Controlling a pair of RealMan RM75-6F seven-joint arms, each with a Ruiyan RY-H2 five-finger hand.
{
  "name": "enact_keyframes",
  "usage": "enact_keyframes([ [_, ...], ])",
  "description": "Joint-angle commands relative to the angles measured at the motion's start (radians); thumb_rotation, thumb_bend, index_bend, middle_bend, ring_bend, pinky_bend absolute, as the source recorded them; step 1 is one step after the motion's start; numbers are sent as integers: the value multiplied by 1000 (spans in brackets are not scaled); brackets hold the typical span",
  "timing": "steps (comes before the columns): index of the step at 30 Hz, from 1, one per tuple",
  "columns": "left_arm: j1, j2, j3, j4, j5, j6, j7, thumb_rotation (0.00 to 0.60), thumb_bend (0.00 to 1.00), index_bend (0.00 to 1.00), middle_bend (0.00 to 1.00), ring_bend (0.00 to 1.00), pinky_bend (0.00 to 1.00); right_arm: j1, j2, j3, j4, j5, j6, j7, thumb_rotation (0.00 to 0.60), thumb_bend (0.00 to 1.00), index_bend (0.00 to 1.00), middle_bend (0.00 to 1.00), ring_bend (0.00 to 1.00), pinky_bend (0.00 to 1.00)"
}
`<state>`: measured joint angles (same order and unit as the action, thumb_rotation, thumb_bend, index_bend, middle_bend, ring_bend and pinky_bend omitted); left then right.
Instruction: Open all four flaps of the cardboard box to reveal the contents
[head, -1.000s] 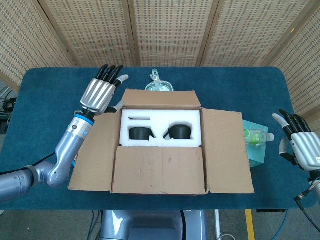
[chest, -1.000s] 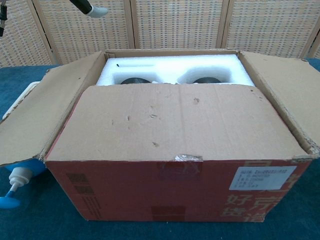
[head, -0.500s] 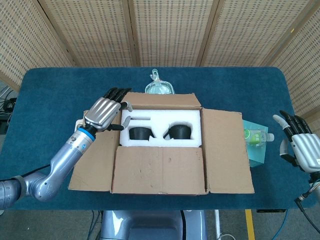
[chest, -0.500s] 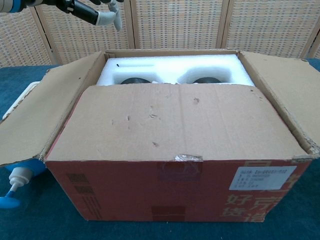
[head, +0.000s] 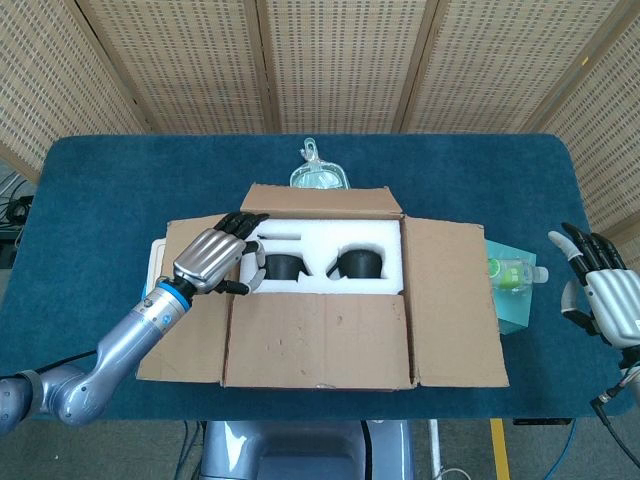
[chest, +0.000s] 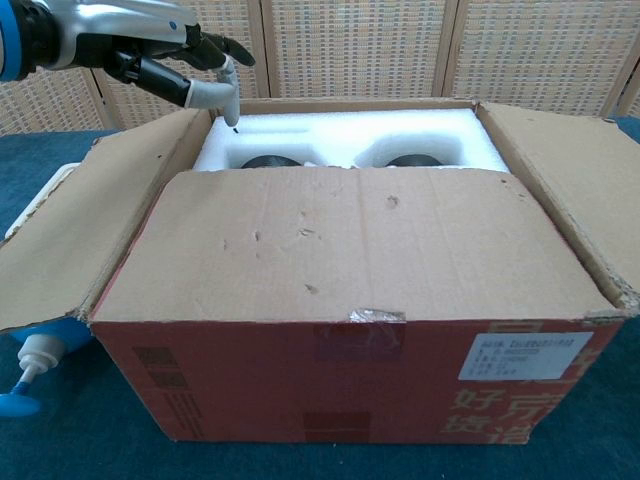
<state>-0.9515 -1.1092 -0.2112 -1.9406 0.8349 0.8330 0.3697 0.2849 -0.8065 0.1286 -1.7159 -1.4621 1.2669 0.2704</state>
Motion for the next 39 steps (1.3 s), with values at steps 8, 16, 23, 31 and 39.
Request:
enact_keyframes([
  [8, 7, -29, 42, -14, 33, 6, -5, 259, 481, 437, 0, 0, 0, -6, 2, -1, -3, -2, 8, 1, 600, 878, 2, 0, 0, 0],
  [16, 3, -63, 68, -11, 44, 26, 13, 259, 476, 437, 0, 0, 0, -13, 5, -2, 1, -1, 13, 8, 600, 878, 2, 0, 0, 0],
  [23, -9, -60, 75, -22, 27, 12, 6, 258, 469, 437, 0, 0, 0, -17, 6, -2, 5, 0, 16, 14, 600, 878, 2, 0, 0, 0],
  [31, -10, -32, 57, -50, 4, -16, -56, 255, 473, 438, 0, 0, 0, -15, 5, 0, 8, 2, 13, 16, 600, 878, 2, 0, 0, 0],
  [39, 27, 55, 0, -108, 51, -112, -258, 237, 482, 438, 0, 0, 0, -9, 2, 2, 3, 8, 2, 5, 600, 878, 2, 0, 0, 0],
])
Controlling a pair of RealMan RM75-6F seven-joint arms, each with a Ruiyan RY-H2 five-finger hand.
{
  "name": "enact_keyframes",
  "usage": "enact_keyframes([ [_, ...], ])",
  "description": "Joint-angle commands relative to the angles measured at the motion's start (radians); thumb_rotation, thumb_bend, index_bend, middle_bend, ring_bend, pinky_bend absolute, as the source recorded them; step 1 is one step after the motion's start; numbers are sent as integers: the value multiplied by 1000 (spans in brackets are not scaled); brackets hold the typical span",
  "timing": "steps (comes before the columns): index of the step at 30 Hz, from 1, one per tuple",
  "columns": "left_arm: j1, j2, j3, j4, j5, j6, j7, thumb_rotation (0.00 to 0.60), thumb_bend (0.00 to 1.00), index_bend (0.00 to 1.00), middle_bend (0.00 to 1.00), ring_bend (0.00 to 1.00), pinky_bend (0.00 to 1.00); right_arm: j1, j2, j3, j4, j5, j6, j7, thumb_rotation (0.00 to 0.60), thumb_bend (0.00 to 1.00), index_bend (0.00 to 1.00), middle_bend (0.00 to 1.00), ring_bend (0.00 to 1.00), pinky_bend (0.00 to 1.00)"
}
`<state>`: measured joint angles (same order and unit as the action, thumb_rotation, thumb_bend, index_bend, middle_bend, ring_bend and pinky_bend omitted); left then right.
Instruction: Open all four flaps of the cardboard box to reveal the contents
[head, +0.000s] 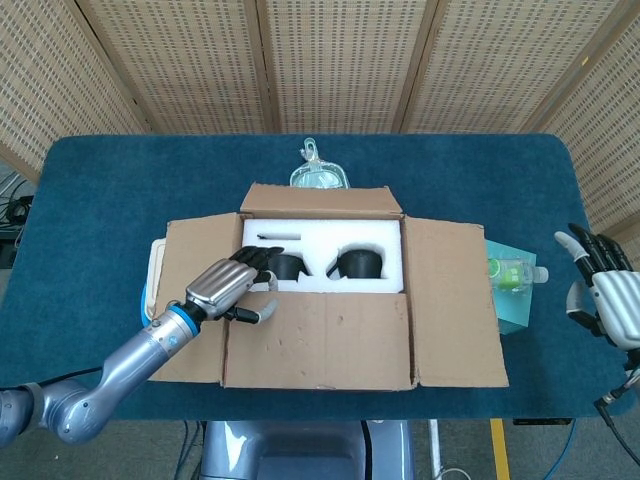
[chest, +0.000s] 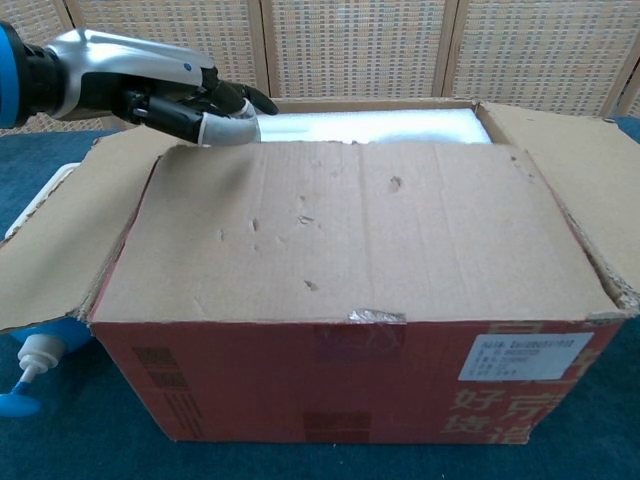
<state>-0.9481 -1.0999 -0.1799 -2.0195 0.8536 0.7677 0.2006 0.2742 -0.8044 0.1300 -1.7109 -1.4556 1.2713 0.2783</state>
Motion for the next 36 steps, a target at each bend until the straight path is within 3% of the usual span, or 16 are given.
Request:
enact_keyframes([
  [1, 31, 58, -39, -32, 48, -57, -116, 236, 482, 438, 0, 0, 0, 2, -1, 1, -3, 2, -3, -6, 600, 878, 2, 0, 0, 0],
  [19, 187, 221, -211, -90, 354, -270, -760, 195, 422, 437, 0, 0, 0, 16, 5, 11, -42, 15, -18, -56, 600, 878, 2, 0, 0, 0],
  [24, 229, 236, -251, -102, 491, -294, -965, 146, 395, 437, 0, 0, 0, 18, 7, 11, -50, 16, -21, -67, 600, 878, 2, 0, 0, 0],
  [30, 248, 263, -251, -116, 667, -296, -1178, 112, 381, 433, 0, 0, 0, 17, 7, 11, -60, 18, -20, -78, 600, 878, 2, 0, 0, 0],
  [36, 219, 310, -165, -112, 947, -199, -1491, 99, 380, 431, 0, 0, 0, 16, 11, 11, -71, 20, -18, -90, 600, 878, 2, 0, 0, 0],
])
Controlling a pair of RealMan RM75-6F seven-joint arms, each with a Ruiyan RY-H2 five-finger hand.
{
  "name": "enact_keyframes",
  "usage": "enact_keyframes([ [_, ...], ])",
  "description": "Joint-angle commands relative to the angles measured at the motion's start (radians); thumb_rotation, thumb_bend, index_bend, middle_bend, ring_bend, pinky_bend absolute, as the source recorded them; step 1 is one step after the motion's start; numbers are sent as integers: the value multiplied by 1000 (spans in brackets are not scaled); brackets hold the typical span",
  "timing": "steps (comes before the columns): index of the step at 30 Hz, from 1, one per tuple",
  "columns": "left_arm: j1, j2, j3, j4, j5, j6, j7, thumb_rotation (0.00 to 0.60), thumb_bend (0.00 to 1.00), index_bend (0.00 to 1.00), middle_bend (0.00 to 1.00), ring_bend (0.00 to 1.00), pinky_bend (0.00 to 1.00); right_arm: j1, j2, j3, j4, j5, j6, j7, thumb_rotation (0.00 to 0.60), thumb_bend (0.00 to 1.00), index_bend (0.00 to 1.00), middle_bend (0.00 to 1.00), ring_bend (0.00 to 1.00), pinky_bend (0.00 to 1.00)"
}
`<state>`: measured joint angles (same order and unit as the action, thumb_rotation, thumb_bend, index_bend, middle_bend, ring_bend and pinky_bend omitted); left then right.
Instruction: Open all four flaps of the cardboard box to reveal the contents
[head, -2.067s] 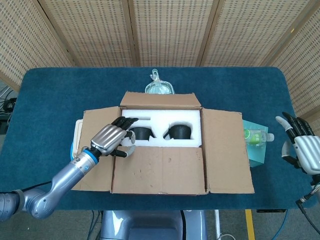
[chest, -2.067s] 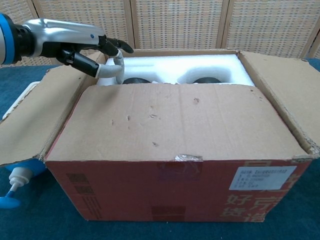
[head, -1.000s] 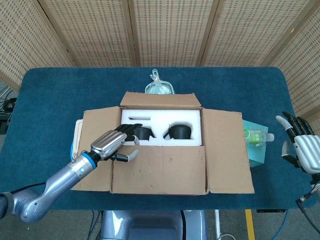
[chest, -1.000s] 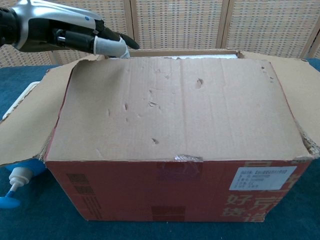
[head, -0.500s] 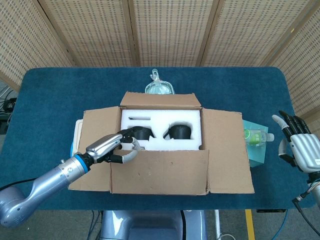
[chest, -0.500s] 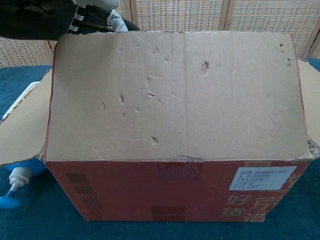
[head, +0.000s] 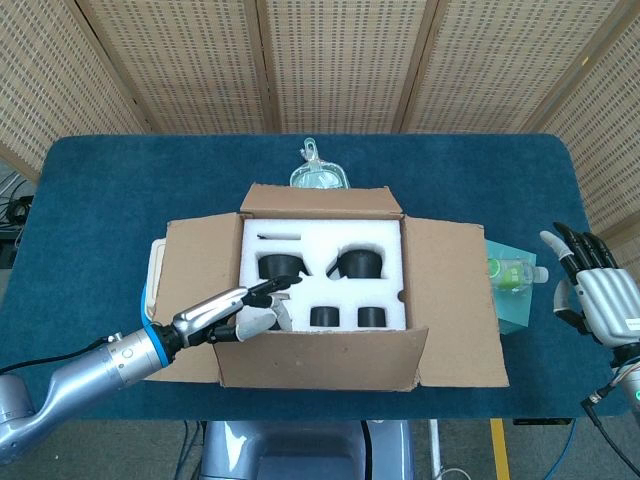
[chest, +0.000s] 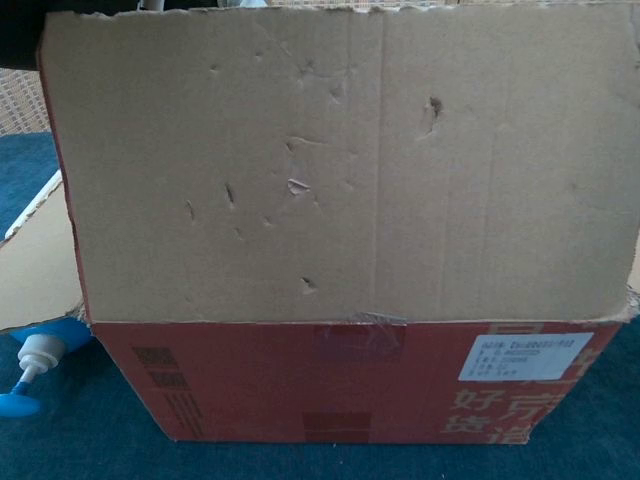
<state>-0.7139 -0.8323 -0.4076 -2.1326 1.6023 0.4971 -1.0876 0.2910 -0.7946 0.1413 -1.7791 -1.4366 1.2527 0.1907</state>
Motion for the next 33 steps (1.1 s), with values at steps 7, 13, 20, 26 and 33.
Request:
enact_keyframes([
  [7, -113, 88, 245, 100, 521, 304, -553, 99, 377, 432, 0, 0, 0, -1, 3, 2, -9, 6, 2, -12, 600, 878, 2, 0, 0, 0],
  [13, -202, 101, 367, 209, 692, 497, -768, 98, 378, 432, 0, 0, 0, -3, 5, 2, -12, 9, 2, -14, 600, 878, 2, 0, 0, 0],
  [20, -267, 97, 454, 260, 759, 595, -851, 99, 378, 432, 0, 0, 0, -4, 6, 2, -14, 10, 3, -16, 600, 878, 2, 0, 0, 0],
  [26, -320, 81, 526, 282, 783, 647, -893, 97, 378, 432, 0, 0, 0, -3, 5, 2, -15, 11, 0, -18, 600, 878, 2, 0, 0, 0],
  [33, -360, 70, 587, 291, 788, 696, -883, 97, 378, 431, 0, 0, 0, -2, 4, 2, -16, 13, -2, -22, 600, 878, 2, 0, 0, 0],
])
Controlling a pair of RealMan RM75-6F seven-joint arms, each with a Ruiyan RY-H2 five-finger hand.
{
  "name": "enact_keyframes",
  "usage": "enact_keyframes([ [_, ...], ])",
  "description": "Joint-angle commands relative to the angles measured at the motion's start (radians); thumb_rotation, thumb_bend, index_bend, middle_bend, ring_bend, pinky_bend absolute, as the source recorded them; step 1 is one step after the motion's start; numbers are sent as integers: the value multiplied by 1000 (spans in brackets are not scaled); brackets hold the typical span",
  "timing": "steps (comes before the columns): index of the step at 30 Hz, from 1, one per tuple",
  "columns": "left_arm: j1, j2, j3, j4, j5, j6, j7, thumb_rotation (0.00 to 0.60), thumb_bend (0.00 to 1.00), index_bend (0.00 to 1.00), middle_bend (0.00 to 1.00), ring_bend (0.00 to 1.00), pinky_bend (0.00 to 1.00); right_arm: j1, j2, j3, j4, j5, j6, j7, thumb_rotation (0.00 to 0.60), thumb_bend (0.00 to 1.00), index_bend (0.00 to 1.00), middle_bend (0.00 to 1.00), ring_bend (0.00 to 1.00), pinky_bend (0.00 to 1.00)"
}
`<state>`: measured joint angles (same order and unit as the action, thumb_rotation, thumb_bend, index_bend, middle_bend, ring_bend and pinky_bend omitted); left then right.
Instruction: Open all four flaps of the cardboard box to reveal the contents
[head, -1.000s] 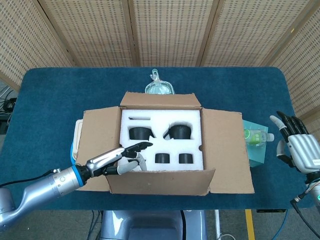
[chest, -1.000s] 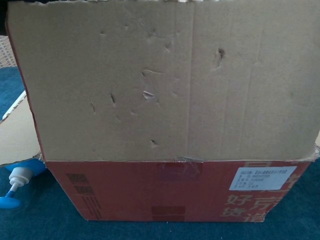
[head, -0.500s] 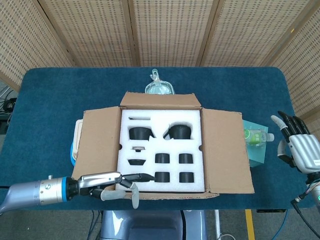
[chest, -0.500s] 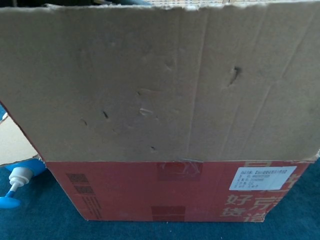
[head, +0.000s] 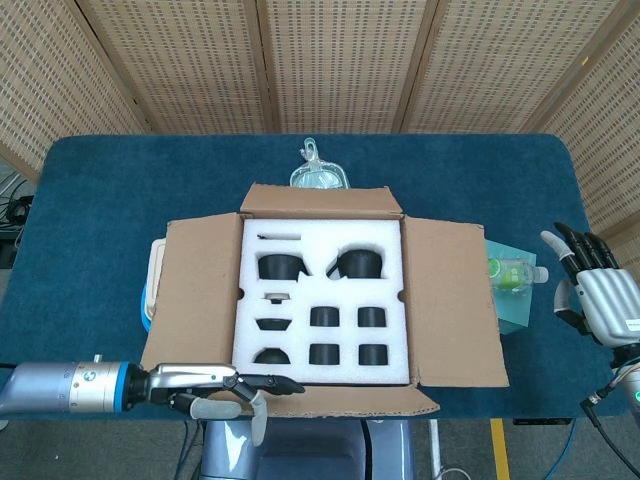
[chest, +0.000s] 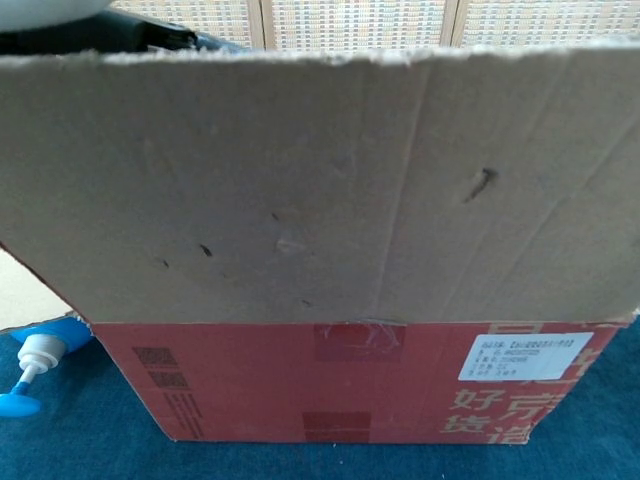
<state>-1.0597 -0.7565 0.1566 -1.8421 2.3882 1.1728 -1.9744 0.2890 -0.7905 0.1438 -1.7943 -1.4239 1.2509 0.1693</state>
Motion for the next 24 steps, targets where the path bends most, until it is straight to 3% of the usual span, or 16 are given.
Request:
enact_keyframes([
  [1, -21, -7, 33, 0, 6, 28, 2, 96, 378, 432, 0, 0, 0, 0, 0, 0, -1, 1, 0, -1, 600, 878, 2, 0, 0, 0],
  [10, -72, -17, 112, -6, 22, 71, 20, 94, 378, 432, 0, 0, 0, 0, 1, 0, -2, 2, -2, -2, 600, 878, 2, 0, 0, 0],
  [15, -80, -4, 131, -15, -22, 65, 87, 95, 378, 432, 0, 0, 0, -3, 3, -1, -4, 0, 1, -2, 600, 878, 2, 0, 0, 0],
  [24, -32, 57, 119, -80, -187, -43, 402, 94, 377, 431, 0, 0, 0, -3, 0, 0, 2, 1, 1, 3, 600, 878, 2, 0, 0, 0],
])
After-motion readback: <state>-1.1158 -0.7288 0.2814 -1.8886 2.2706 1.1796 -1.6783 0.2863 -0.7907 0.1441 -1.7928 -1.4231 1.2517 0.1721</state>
